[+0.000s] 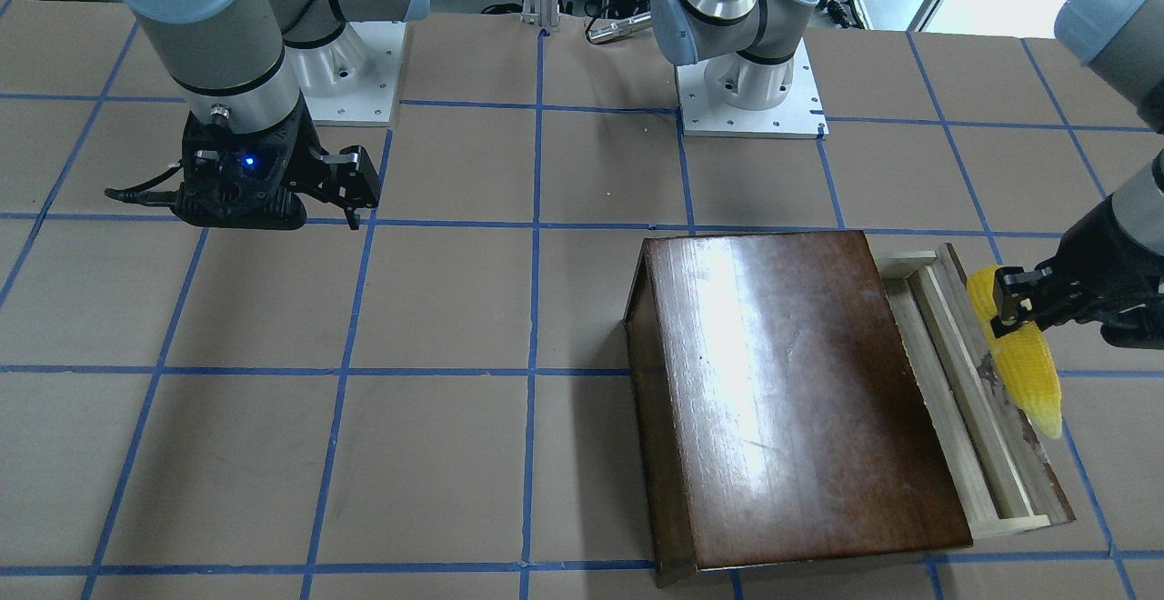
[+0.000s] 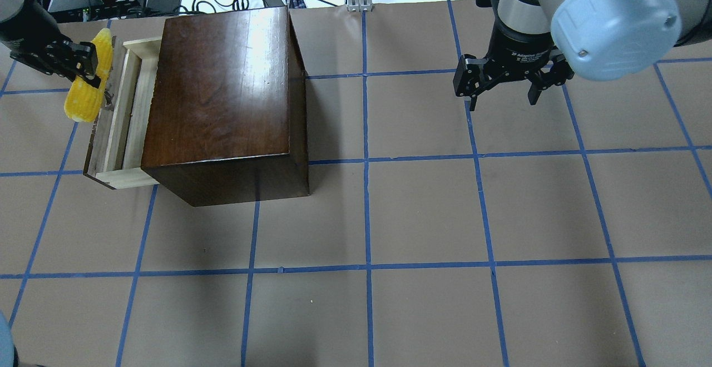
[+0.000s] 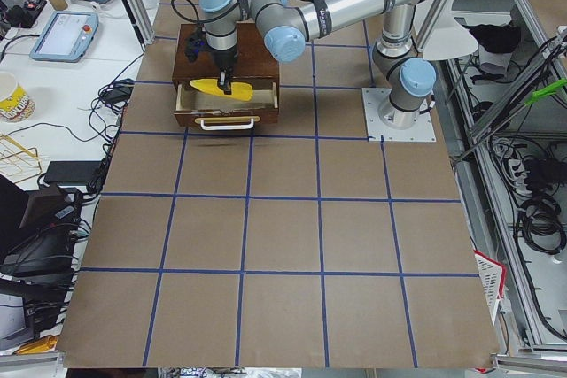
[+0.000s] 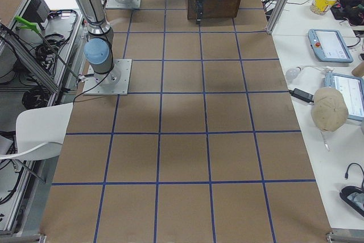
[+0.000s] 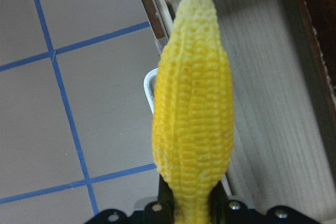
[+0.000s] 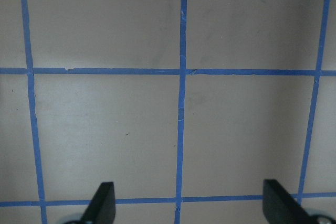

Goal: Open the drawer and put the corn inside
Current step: 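Lift the corn and carry it over the open drawer with the left gripper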

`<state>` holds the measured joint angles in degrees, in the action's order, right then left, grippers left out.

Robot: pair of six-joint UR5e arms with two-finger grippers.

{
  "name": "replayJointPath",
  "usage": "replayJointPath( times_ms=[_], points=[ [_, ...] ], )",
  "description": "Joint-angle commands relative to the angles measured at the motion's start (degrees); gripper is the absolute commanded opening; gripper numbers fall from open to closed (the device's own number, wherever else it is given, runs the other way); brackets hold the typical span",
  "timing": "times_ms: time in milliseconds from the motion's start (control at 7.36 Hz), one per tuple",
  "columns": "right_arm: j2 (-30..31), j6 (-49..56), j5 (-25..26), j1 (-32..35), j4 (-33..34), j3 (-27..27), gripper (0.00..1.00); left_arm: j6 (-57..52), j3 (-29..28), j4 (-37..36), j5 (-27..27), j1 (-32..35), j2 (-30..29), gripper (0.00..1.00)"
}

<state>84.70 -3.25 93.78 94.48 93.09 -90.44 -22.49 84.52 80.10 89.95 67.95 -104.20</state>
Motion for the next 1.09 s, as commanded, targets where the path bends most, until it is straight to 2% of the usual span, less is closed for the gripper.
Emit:
replayJointPath(
  times_ms=[0, 272, 951],
  points=[
    [0.0, 0.0, 0.0, 0.0, 0.0, 0.0, 1.00, 4.6, 0.9, 0.6, -0.2, 1.5, -0.8, 0.00],
    [0.0, 0.0, 0.0, 0.0, 0.0, 0.0, 1.00, 5.1, 3.4, 0.0, -0.8, 1.7, -0.9, 0.00],
    [-0.1, 0.0, 0.1, 0.0, 0.1, 0.0, 1.00, 5.3, 3.7, -0.5, -0.8, 0.9, -1.8, 0.00]
  ],
)
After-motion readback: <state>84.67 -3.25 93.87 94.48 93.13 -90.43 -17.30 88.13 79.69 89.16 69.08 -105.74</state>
